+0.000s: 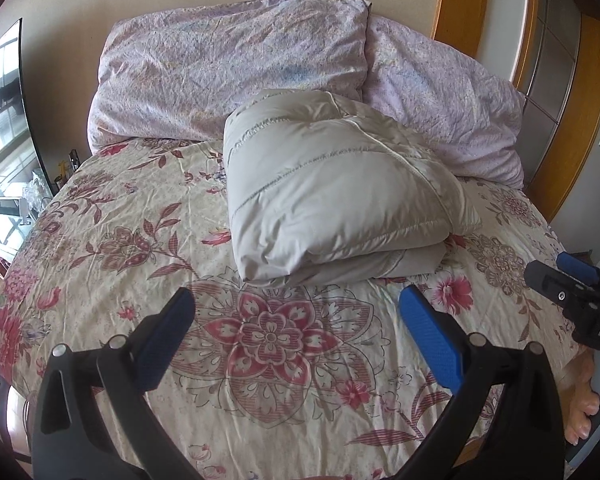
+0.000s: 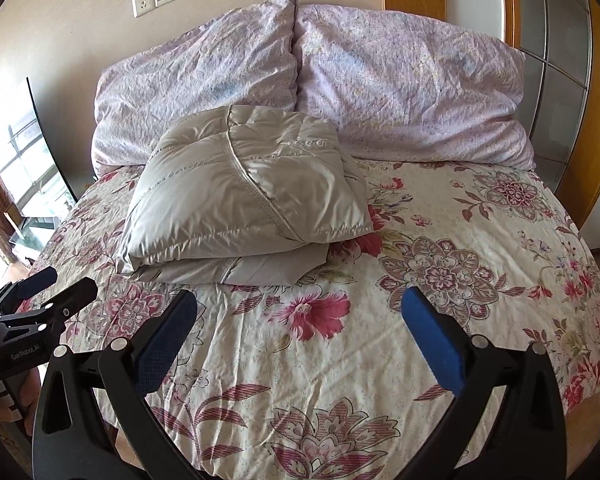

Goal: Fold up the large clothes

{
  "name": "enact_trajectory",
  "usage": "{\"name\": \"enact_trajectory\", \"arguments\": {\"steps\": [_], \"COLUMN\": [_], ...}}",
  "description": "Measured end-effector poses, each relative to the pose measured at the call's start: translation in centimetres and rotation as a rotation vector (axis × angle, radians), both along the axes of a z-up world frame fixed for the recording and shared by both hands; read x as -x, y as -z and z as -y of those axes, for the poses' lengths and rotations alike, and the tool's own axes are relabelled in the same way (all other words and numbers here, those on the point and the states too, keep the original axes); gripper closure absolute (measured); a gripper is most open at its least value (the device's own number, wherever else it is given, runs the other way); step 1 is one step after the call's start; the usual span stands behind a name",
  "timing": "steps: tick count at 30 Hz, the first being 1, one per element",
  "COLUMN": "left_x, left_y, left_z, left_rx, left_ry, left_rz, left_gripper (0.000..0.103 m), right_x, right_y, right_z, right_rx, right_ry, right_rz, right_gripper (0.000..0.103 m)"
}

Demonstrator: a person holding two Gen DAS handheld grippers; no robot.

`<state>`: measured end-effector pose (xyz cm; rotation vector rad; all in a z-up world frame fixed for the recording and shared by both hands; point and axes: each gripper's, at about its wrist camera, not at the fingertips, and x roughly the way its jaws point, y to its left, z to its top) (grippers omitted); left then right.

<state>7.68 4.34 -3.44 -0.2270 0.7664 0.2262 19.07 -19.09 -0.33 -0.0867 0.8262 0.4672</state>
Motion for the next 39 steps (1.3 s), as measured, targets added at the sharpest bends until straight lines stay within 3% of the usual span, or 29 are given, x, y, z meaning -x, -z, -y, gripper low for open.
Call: {"name": "enact_trajectory", "arguments": {"steps": [11,19,39], "left_x": [0.9,1.8,1.9], "left_y": [-1.1,-3.0,-3.0], "left_z": [-0.3,1.1,1.3], "left_rx": [0.059,0.026,0.021], "left_ry": [0.003,0.033,0.040], "left_rz": [-0.014,0.011,0.000], "left_gripper": [0.002,0.002,0.002], "right_x": [1.1,2.1,2.1], "right_y": [-0.5,-2.0,-1.8], "right_z": [0.2,0.4,0.3], "right_rx": [-0.006,-0.002,0.001], "right_ry": [-0.020,-0.024,-0.022], "right_rz": [-0.054,-0.033,-0.064], "right_gripper": [0.001,0.001,0.001]}}
